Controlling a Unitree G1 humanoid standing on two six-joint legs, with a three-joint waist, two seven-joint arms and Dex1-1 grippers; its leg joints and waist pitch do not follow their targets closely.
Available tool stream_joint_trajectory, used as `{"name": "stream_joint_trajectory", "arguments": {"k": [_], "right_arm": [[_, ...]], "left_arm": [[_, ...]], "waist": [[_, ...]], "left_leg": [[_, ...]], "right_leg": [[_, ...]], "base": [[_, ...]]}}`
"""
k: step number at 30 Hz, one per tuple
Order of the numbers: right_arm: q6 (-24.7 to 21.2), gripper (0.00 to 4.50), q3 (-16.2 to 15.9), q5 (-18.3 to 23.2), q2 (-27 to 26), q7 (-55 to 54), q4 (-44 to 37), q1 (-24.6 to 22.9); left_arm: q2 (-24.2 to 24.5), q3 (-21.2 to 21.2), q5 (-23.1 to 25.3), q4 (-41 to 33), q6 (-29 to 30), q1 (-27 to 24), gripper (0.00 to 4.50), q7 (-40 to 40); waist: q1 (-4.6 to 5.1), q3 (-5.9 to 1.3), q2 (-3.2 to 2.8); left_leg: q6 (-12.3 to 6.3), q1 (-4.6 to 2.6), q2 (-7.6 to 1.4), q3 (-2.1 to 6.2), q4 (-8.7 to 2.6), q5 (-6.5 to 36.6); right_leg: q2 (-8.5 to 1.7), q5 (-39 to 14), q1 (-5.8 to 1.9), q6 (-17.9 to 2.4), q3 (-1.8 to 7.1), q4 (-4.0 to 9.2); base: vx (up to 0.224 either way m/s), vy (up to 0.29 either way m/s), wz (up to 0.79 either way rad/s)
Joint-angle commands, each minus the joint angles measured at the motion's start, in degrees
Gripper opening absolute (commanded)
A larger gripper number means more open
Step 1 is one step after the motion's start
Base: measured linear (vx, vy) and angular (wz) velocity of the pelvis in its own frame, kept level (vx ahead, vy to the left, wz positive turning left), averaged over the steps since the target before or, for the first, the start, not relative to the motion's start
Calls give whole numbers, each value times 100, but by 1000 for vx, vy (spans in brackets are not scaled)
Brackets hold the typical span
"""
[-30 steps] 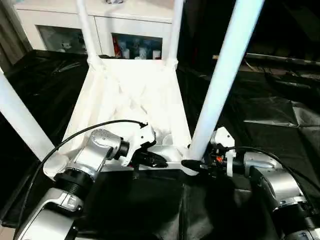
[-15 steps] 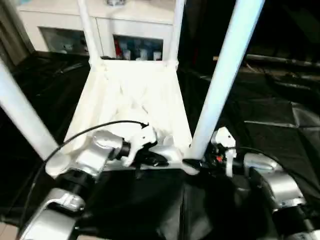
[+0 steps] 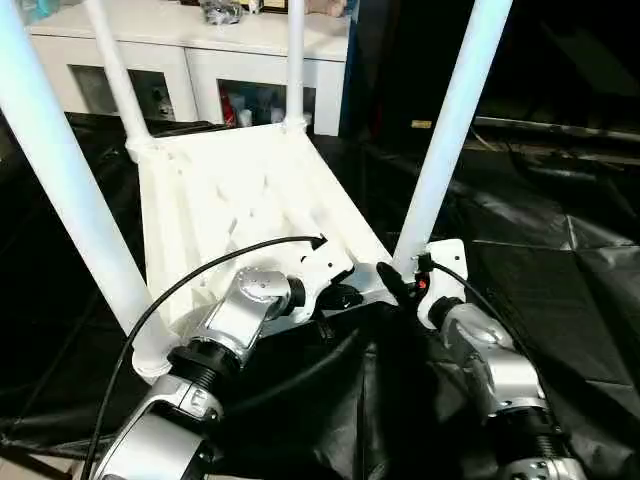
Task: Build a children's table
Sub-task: Rotate leg to tighten
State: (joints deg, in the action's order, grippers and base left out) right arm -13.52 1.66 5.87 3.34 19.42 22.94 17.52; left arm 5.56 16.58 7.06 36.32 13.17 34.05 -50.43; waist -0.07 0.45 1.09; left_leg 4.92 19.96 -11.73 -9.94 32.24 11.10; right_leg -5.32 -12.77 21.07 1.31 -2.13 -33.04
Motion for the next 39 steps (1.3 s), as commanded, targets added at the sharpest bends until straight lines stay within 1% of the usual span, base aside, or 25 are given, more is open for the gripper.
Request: {"name": "stream_joint_trajectory", "arguments": {"k": [1,2,3,4,6,7,8,9,10,11,12,13,15,16,17,19,22,23,24,25,29,30,36,38,39], "right_arm": [[-117,343,-671,-18,-103,687,51,9],[-79,343,-776,-34,2,910,-7,8],[-64,343,-817,-28,78,1048,-40,9],[-18,343,-927,16,359,1553,-134,16],[3,343,-974,44,510,1817,-176,21],[29,343,-996,54,593,1967,-189,26],[36,343,-1029,76,738,2208,-217,26],[-18,343,-1017,192,931,2558,-292,27],[-46,343,-1011,292,1125,2903,-366,29],[-46,343,-1011,292,1125,2903,-366,29],[-24,343,-1143,405,1531,3613,-589,-29],[-17,343,-1186,413,1618,3757,-641,-48],[-14,343,-1297,445,1870,4170,-788,-102],[-34,343,-1303,470,1934,4288,-811,-102],[-45,343,-1295,492,1978,4387,-813,-90],[-32,343,-1255,489,1994,4450,-776,-58],[-49,343,-1215,515,1973,4455,-744,-28],[-72,343,-1202,559,1966,4478,-734,-12],[-128,327,-1218,687,1964,4552,-739,15],[-128,317,-1218,687,1964,4552,-739,15],[-212,306,-1247,773,1943,4675,-787,-6],[-217,282,-1244,770,1939,4692,-790,-12],[-304,264,-1279,814,1905,4703,-867,-138],[-323,264,-1270,805,1824,4547,-882,-203],[-292,264,-1236,759,1690,4289,-870,-277]], "left_arm": [[-205,423,-24,241,-29,-160,0,-254],[-126,405,-40,214,-31,-170,0,-359],[-69,405,-45,198,-44,-177,0,-438],[131,421,-61,145,-48,-198,0,-724],[236,434,-68,119,-42,-209,0,-875],[295,442,-70,105,-41,-214,0,-961],[396,457,-76,73,-30,-226,0,-1098],[551,498,-72,37,2,-233,0,-1316],[703,537,-67,6,29,-238,0,-1531],[703,537,-67,6,29,-238,0,-1531],[956,600,-83,-54,84,-256,0,-1918],[1009,613,-95,-76,78,-267,0,-2018],[1167,641,-140,-147,67,-302,0,-2323],[1211,627,-167,-165,78,-308,0,-2389],[1247,594,-198,-177,92,-309,0,-2420],[1305,558,-236,-179,99,-303,0,-2441],[1337,536,-250,-167,98,-297,0,-2454],[1360,529,-265,-181,108,-300,0,-2477],[1410,519,-312,-250,160,-322,0,-2522],[1410,519,-312,-250,160,-322,0,-2522],[1432,499,-338,-325,219,-367,0,-2551],[1433,497,-337,-330,220,-373,0,-2549],[1402,472,-335,-342,227,-409,0,-2415],[1312,415,-313,-275,188,-387,0,-2189],[1181,336,-273,-190,118,-359,0,-1858]], "waist": [[26,-68,5],[22,-69,23],[20,-88,19],[8,-99,18],[4,-103,25],[2,-113,19],[0,-126,27],[-7,-141,25],[-8,-147,18],[-10,-161,26],[-22,-170,29],[-26,-173,28],[-53,-187,22],[-60,-183,25],[-57,-180,38],[-58,-171,55],[-52,-150,44],[-52,-153,64],[-52,-154,73],[-54,-165,70],[-61,-179,86],[-67,-180,93],[-70,-172,104],[-83,-165,109],[-90,-162,111]], "left_leg": [[67,-22,-119,54,-487,2476],[46,-18,-120,51,-486,2444],[0,32,-125,54,-489,2203],[-52,53,-127,43,-486,2003],[-144,61,-131,17,-465,1783],[-156,70,-134,22,-461,1697],[-187,72,-137,9,-445,1514],[-240,52,-141,-8,-418,1349],[-281,52,-133,-8,-410,1265],[-379,70,-136,-9,-388,1086],[-466,59,-128,-27,-359,845],[-519,63,-134,-19,-359,765],[-741,31,-132,-45,-303,479],[-772,29,-135,-44,-306,427],[-803,26,-141,-47,-306,409],[-786,13,-147,-50,-314,558],[-623,5,-167,-44,-344,824],[-569,0,-165,-45,-345,885],[-549,-3,-163,-46,-343,880],[-563,1,-161,-46,-332,797],[-685,5,-147,-57,-297,458],[-727,6,-146,-59,-291,405],[-722,1,-150,-62,-289,477],[-699,-2,-155,-61,-293,529],[-678,-4,-159,-64,-296,553]], "right_leg": [[-212,-2340,35,-696,154,549],[-208,-2315,27,-698,152,547],[-212,-2033,-33,-732,156,504],[-206,-1805,-59,-776,148,483],[-213,-1514,-71,-897,156,457],[-214,-1431,-94,-934,150,438],[-211,-1172,-106,-1020,147,414],[-204,-863,-106,-1136,148,386],[-196,-705,-120,-1186,143,366],[-187,-379,-163,-1280,136,324],[-185,15,-156,-1396,136,287],[-184,154,-183,-1445,131,270],[-177,735,-177,-1628,140,211],[-179,832,-178,-1665,138,203],[-183,866,-178,-1737,130,194],[-192,611,-173,-1779,125,203],[-203,104,-162,-1733,131,234],[-206,-6,-163,-1701,135,237],[-208,-16,-163,-1686,140,237],[-206,91,-171,-1688,143,221],[-200,552,-183,-1760,142,178],[-203,606,-184,-1773,140,172],[-203,413,-182,-1759,141,182],[-209,322,-177,-1740,142,188],[-211,278,-174,-1730,147,193]], "base": [[0,0,0],[0,0,0],[0,0,0],[0,0,0],[0,0,0],[0,0,0],[0,0,0],[54,-21,0],[55,-13,-1],[55,-13,-1],[0,0,0],[0,0,0],[0,0,0],[0,0,0],[0,0,0],[0,0,0],[0,0,0],[0,0,0],[0,0,0],[0,0,0],[0,0,0],[0,0,0],[0,0,0],[0,0,0],[0,0,0]]}}
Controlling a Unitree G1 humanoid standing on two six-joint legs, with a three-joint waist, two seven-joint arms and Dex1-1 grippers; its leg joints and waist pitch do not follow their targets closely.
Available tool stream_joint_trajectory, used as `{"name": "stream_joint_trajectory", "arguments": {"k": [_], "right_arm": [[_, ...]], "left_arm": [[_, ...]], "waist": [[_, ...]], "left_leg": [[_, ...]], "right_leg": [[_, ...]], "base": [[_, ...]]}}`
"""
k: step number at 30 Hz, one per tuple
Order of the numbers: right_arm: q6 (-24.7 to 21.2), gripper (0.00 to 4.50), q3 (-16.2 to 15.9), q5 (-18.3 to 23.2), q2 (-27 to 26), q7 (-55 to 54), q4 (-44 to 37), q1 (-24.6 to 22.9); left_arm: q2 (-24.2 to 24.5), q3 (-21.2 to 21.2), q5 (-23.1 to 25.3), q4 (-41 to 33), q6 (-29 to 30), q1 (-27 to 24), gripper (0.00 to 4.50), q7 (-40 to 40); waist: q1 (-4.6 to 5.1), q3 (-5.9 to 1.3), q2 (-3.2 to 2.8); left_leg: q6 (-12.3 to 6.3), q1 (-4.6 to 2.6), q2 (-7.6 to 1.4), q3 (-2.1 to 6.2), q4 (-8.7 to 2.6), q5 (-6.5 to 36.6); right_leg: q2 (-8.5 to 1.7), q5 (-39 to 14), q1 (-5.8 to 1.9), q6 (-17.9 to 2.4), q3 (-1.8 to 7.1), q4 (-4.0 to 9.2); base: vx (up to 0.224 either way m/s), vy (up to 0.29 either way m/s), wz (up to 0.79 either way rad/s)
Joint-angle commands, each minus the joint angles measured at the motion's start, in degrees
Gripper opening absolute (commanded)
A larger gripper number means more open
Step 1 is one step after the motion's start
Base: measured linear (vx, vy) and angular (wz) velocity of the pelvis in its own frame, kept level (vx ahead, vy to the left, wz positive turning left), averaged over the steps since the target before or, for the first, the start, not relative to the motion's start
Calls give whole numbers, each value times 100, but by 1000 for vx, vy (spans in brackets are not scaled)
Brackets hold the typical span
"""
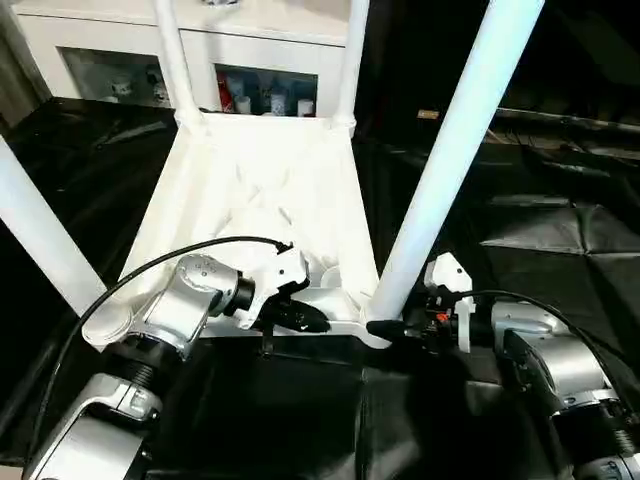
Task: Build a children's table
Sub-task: Rotate leg to tighten
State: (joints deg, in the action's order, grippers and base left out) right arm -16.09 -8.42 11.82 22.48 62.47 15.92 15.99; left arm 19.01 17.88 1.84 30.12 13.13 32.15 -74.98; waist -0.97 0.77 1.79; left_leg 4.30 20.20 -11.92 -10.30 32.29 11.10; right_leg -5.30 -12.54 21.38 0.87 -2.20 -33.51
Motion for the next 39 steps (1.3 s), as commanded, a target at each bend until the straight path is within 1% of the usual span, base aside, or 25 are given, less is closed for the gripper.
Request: {"name": "stream_joint_trajectory", "arguments": {"k": [1,2,4,5,6,7,9,11,12,15,16,17,19,20,22,25,26,27,29,31,33,35,37,38,39], "right_arm": [[-34,264,-227,164,-224,-16,-169,-125],[-66,264,-160,114,-393,-349,-103,-159],[-175,264,-43,-59,-683,-1045,101,-156],[-175,264,-43,-59,-683,-1045,101,-156],[-153,263,20,-196,-852,-1487,270,-136],[-187,263,120,-301,-1050,-1978,450,-98],[-273,263,360,-369,-1456,-2815,690,-29],[-376,263,546,-327,-1710,-3288,807,45],[-413,263,740,-291,-1998,-3788,947,152],[-280,263,715,-380,-2217,-4078,1080,288],[-131,263,612,-487,-2275,-4124,1110,341],[-61,263,570,-542,-2304,-4143,1123,360],[122,263,458,-610,-2305,-3967,1096,373],[141,298,462,-610,-2310,-3945,1083,370],[119,332,525,-510,-2323,-3842,1019,350],[124,339,362,-543,-2056,-3447,798,270],[112,339,292,-520,-1905,-3211,696,231],[134,339,252,-513,-1783,-2974,629,201],[168,339,200,-393,-1457,-2384,405,117],[134,339,159,-178,-1115,-1725,121,15],[72,339,140,-11,-822,-1245,-125,-71],[9,339,127,62,-632,-970,-234,-110],[-39,339,103,134,-480,-745,-300,-139],[-25,339,82,140,-416,-659,-307,-145],[-12,339,72,136,-375,-583,-310,-146]], "left_arm": [[-164,206,249,431,122,-168,0,598],[-317,134,287,535,54,-128,0,946],[-559,51,349,692,-88,-76,0,1459],[-559,51,349,692,-88,-76,0,1459],[-693,54,375,734,-55,-58,0,1639],[-836,93,400,734,0,-56,0,1763],[-1127,181,448,711,131,-55,0,1978],[-1307,230,472,702,184,-54,0,2111],[-1504,318,507,680,222,-68,0,2226],[-1730,453,555,627,208,-105,0,2265],[-1787,552,603,545,196,-149,0,2231],[-1806,591,627,509,194,-170,0,2224],[-1812,634,634,421,217,-216,0,2193],[-1806,628,630,416,225,-218,0,2204],[-1744,591,644,452,204,-208,0,2226],[-1443,544,673,448,27,-207,0,2020],[-1307,529,661,420,2,-213,0,1871],[-1188,493,674,365,8,-233,0,1714],[-894,483,661,296,-94,-259,0,1364],[-587,477,635,238,-245,-280,0,1016],[-393,400,608,257,-352,-257,0,897],[-277,352,573,268,-391,-235,0,807],[-173,338,568,294,-449,-212,0,728],[-138,336,581,331,-490,-192,0,720],[-111,344,579,351,-522,-180,0,706]], "waist": [[-10,-190,34],[-15,-167,43],[-6,-102,32],[-2,-94,32],[7,-90,50],[19,-92,16],[73,-70,24],[117,-78,24],[139,-81,-9],[182,-78,-10],[188,-81,-39],[218,-88,-28],[234,-91,-28],[235,-88,-29],[234,-96,-24],[204,-109,-19],[188,-123,-18],[173,-156,-16],[160,-158,-24],[139,-181,-17],[83,-226,-36],[40,-235,-28],[27,-235,-34],[29,-232,6],[30,-218,-16]], "left_leg": [[-592,-25,-134,-28,-300,586],[-523,-25,-137,-28,-323,772],[-213,-35,-134,-8,-389,1412],[-124,-61,-134,-9,-397,1622],[-8,-70,-127,21,-406,1882],[68,-76,-126,37,-416,2002],[190,-59,-115,62,-442,2155],[243,-53,-108,103,-456,2297],[264,-58,-109,112,-466,2371],[261,-93,-96,133,-467,2642],[259,-92,-98,139,-476,2659],[241,-50,-101,144,-488,2640],[213,-44,-105,140,-490,2649],[192,-43,-104,134,-492,2659],[161,-34,-100,124,-489,2606],[107,-25,-109,103,-483,2420],[63,-11,-111,91,-476,2218],[-21,32,-110,84,-456,1867],[-137,29,-122,51,-437,1627],[-252,46,-121,41,-406,1365],[-472,17,-121,17,-333,661],[-633,19,-97,6,-300,249],[-724,12,-104,-1,-287,201],[-742,7,-107,-5,-284,277],[-724,5,-116,-8,-296,399]], "right_leg": [[-214,208,-202,-1671,155,243],[-214,-58,-188,-1618,156,274],[-218,-1212,-137,-1346,161,382],[-222,-1565,-110,-1257,164,420],[-237,-2129,-100,-1052,162,464],[-247,-2397,-65,-910,175,492],[-241,-2638,-28,-789,168,524],[-249,-2926,-26,-638,152,549],[-241,-2927,-12,-597,149,573],[-230,-2959,24,-555,121,618],[-230,-2893,18,-563,120,616],[-226,-2744,0,-577,119,610],[-218,-2594,1,-626,124,598],[-214,-2519,6,-656,131,593],[-211,-2393,-2,-697,139,580],[-214,-2147,-19,-765,156,557],[-208,-1860,-46,-819,163,532],[-201,-1346,-114,-904,163,470],[-205,-1005,-111,-1045,157,444],[-207,-685,-165,-1148,154,399],[-189,410,-188,-1392,154,287],[-169,1077,-213,-1548,145,223],[-177,1213,-210,-1655,142,198],[-173,1082,-214,-1681,136,208],[-189,856,-201,-1700,139,216]], "base": [[0,0,0],[0,0,0],[-34,-3,0],[-68,-6,0],[-71,-3,0],[-52,-1,0],[-53,-3,0],[-51,0,-4],[0,0,0],[0,0,0],[0,0,0],[0,0,0],[0,0,0],[0,0,0],[0,0,0],[0,0,0],[0,0,0],[55,-12,2],[0,0,0],[57,-27,1],[66,-24,-1],[68,-3,-1],[0,0,0],[0,0,0],[0,0,0]]}}
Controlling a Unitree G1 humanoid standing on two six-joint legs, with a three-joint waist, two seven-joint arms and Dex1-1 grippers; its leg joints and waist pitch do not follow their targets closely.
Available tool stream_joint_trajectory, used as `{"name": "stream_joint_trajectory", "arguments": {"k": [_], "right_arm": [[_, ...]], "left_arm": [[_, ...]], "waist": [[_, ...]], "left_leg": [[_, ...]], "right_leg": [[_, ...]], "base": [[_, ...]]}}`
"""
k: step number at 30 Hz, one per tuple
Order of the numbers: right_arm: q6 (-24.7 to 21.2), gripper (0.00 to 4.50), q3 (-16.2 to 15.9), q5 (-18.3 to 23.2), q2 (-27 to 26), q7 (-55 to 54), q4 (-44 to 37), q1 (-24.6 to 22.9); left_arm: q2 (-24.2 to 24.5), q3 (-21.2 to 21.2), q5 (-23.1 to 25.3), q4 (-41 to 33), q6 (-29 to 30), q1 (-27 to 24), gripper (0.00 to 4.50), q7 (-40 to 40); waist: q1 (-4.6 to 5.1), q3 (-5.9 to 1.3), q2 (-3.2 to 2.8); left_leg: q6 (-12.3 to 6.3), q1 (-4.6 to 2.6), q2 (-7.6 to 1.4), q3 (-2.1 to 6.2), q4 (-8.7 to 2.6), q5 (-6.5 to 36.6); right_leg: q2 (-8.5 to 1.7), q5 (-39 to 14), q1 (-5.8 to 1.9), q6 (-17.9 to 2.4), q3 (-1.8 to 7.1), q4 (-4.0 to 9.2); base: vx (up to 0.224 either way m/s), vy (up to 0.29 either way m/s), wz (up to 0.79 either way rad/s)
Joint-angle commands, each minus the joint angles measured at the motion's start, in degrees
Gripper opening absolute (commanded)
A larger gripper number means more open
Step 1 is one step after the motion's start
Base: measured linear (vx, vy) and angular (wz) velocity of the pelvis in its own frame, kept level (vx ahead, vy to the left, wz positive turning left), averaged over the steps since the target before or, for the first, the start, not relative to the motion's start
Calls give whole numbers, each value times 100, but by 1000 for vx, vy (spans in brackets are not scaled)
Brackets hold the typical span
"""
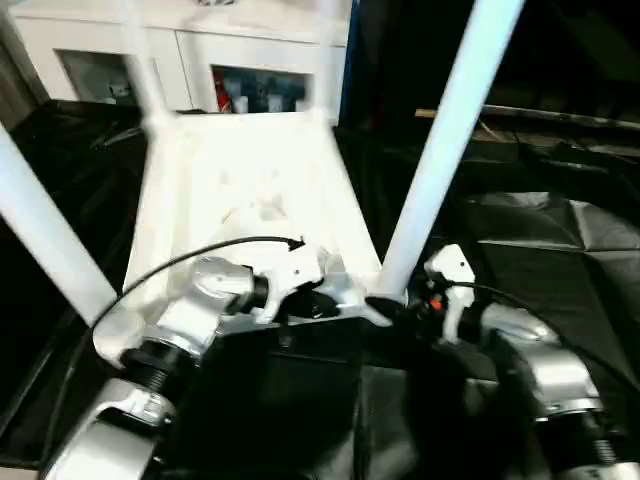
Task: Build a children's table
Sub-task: Rotate leg to tighten
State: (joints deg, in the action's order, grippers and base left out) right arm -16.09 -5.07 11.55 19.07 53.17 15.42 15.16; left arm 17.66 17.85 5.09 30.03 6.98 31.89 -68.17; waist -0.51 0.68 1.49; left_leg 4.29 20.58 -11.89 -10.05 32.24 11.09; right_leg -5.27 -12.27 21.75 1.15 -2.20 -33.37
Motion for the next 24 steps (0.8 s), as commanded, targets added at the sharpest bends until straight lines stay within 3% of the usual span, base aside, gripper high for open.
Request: {"name": "stream_joint_trajectory", "arguments": {"k": [1,2,3,8,20,21,24], "right_arm": [[22,339,-276,124,-4,377,-234,-56],[33,339,-285,106,18,401,-225,-53],[38,345,-289,94,17,402,-205,-40],[35,345,-331,83,-16,349,-195,-10],[125,345,-419,0,21,365,-203,-44],[157,345,-415,-22,11,332,-180,-30],[226,345,-347,-20,-60,216,-119,32]], "left_arm": [[31,344,234,373,93,-145,0,11],[34,339,211,379,95,-140,0,-11],[13,306,155,385,167,-132,45,-33],[10,318,134,430,168,-101,80,-110],[139,441,327,766,148,113,80,-164],[133,437,317,796,158,129,54,-171],[109,422,312,893,85,179,40,-113]], "waist": [[-15,-202,20],[-19,-195,12],[-13,-183,20],[-13,-167,34],[-35,-171,22],[-36,-173,4],[-32,-174,18]], "left_leg": [[-697,-38,-126,-34,-297,472],[-623,-50,-136,-34,-309,623],[-544,-46,-139,-34,-323,763],[-360,-40,-130,-38,-338,961],[-269,-41,-120,-32,-334,1009],[-264,-40,-120,-31,-332,980],[-286,-37,-114,-33,-328,970]], "right_leg": [[-197,692,-233,-1722,139,213],[-204,429,-225,-1708,141,231],[-201,198,-221,-1672,143,249],[-211,-276,-209,-1509,165,282],[-204,-411,-201,-1434,171,280],[-199,-349,-200,-1449,171,274],[-195,-272,-204,-1478,168,272]], "base": [[0,0,0],[0,0,0],[0,0,0],[0,0,0],[0,0,0],[0,0,0],[0,0,0]]}}
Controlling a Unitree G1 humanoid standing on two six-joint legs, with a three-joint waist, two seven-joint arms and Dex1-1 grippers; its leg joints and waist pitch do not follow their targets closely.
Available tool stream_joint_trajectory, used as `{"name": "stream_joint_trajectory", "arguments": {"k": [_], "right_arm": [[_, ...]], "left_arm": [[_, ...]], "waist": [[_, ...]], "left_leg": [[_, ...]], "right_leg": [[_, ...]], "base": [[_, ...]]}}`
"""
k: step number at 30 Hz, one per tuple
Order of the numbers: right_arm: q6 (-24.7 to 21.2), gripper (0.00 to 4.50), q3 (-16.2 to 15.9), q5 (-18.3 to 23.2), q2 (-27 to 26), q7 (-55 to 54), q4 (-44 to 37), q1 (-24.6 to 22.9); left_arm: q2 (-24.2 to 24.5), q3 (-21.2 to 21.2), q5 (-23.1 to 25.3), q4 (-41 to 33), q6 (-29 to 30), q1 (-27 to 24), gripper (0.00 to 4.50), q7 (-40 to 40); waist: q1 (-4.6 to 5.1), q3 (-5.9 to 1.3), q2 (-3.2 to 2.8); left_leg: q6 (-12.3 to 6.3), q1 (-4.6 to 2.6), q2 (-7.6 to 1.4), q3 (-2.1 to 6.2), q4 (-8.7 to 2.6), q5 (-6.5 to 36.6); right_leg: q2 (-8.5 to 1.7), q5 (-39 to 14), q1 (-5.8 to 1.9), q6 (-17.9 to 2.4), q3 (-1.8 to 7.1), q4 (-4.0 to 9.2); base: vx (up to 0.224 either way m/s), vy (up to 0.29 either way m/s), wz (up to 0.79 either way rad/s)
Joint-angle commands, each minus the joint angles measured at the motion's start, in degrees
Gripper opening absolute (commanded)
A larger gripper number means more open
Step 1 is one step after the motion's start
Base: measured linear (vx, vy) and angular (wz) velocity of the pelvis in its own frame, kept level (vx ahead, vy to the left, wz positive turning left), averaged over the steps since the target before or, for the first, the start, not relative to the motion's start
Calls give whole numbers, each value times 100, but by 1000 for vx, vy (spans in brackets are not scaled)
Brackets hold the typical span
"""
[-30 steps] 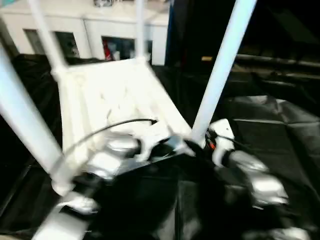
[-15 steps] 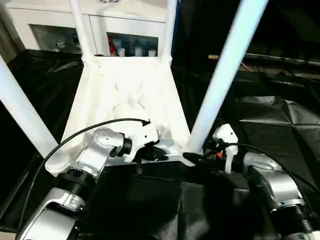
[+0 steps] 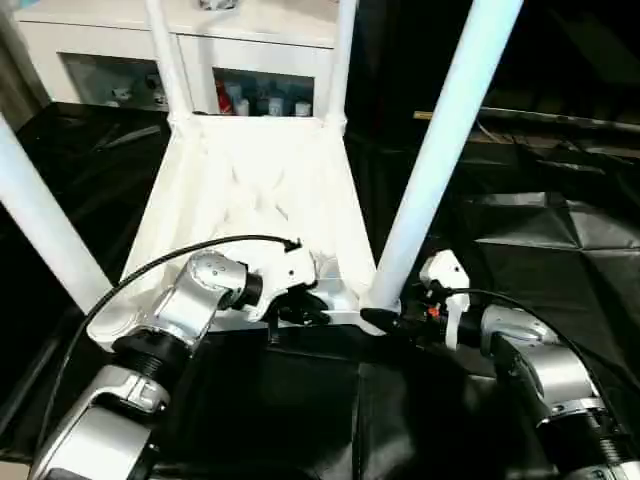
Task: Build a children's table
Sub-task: Rotate leg to tighten
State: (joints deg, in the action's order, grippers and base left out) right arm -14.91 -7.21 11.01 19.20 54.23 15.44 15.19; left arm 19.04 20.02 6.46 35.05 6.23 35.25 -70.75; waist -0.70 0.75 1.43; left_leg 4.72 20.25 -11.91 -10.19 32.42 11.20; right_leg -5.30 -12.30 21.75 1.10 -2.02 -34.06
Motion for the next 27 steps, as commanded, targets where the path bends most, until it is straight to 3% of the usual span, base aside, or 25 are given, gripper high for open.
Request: {"name": "stream_joint_trajectory", "arguments": {"k": [1,4,11,23,27], "right_arm": [[142,345,-106,39,-99,69,-110,48],[217,345,-33,113,-130,30,-109,87],[227,345,33,181,-60,120,-108,68],[219,228,86,276,-63,179,-22,81],[145,215,-1,180,-262,-80,29,-53]], "left_arm": [[-30,218,179,428,148,-140,40,118],[-30,230,188,469,148,-127,8,75],[-23,224,148,473,154,-140,3,44],[-24,195,107,473,157,-168,0,12],[-146,107,57,479,209,-189,0,214]], "waist": [[-12,-179,23],[6,-176,6],[11,-183,10],[13,-181,7],[19,-175,10]], "left_leg": [[-325,-5,-110,-21,-347,983],[-291,-6,-114,-14,-357,1075],[-330,-3,-115,-14,-347,1020],[-354,-3,-118,-13,-347,1045],[-349,4,-116,-18,-350,1042]], "right_leg": [[-192,-299,-201,-1474,152,344],[-196,-391,-198,-1473,152,354],[-194,-302,-207,-1499,153,341],[-195,-359,-205,-1517,152,345],[-198,-344,-199,-1524,153,345]], "base": [[0,0,0],[0,0,0],[0,0,0],[0,0,0],[0,0,0]]}}
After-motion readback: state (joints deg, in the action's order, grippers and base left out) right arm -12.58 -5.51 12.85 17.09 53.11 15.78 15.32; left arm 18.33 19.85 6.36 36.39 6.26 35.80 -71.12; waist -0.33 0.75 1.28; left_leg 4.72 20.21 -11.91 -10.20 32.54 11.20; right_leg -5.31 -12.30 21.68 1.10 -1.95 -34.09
